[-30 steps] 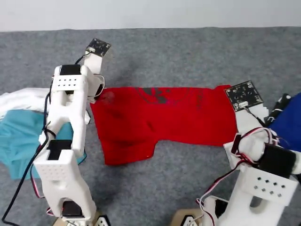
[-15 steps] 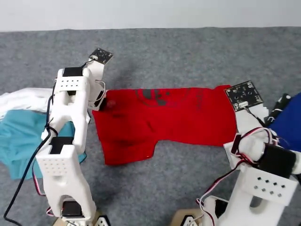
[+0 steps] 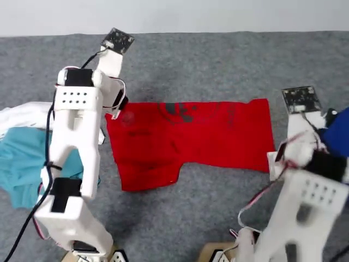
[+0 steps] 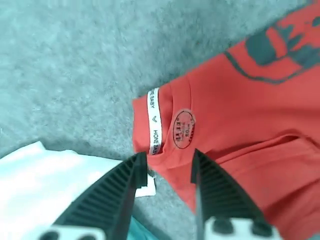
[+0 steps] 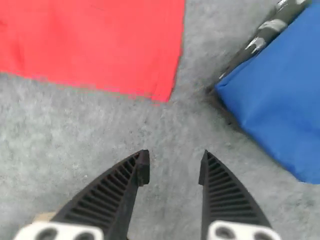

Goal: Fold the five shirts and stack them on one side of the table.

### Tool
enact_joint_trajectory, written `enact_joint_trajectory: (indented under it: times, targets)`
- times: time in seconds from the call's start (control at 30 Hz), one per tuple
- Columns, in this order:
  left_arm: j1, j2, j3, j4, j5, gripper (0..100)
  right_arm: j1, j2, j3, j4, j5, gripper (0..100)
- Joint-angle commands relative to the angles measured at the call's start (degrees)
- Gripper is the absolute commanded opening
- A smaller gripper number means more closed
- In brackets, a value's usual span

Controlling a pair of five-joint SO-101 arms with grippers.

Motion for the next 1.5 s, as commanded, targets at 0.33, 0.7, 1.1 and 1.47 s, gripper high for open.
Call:
enact_joint_trajectory:
  times: [0.33, 0.7, 1.1, 1.47]
  targets:
    - [0.6, -6.6, -1.5, 8.4, 6.9, 0, 0.7, 23.6, -9.5, -2.4, -0.9, 4.3]
    - [-0.4, -6.7, -2.0, 17.7, 8.8, 0, -4.2, 28.4, -13.2, -0.9, -10.4, 4.7]
    - [-18.2, -17.6, -2.0, 17.6, 15.4, 0, -7.9, 33.5, -4.7, -18.1, -22.9, 16.5]
    - [-21.2, -19.9, -1.9, 17.7, 14.9, 0, -5.5, 53.9, -13.8, -23.2, -23.5, 15.5]
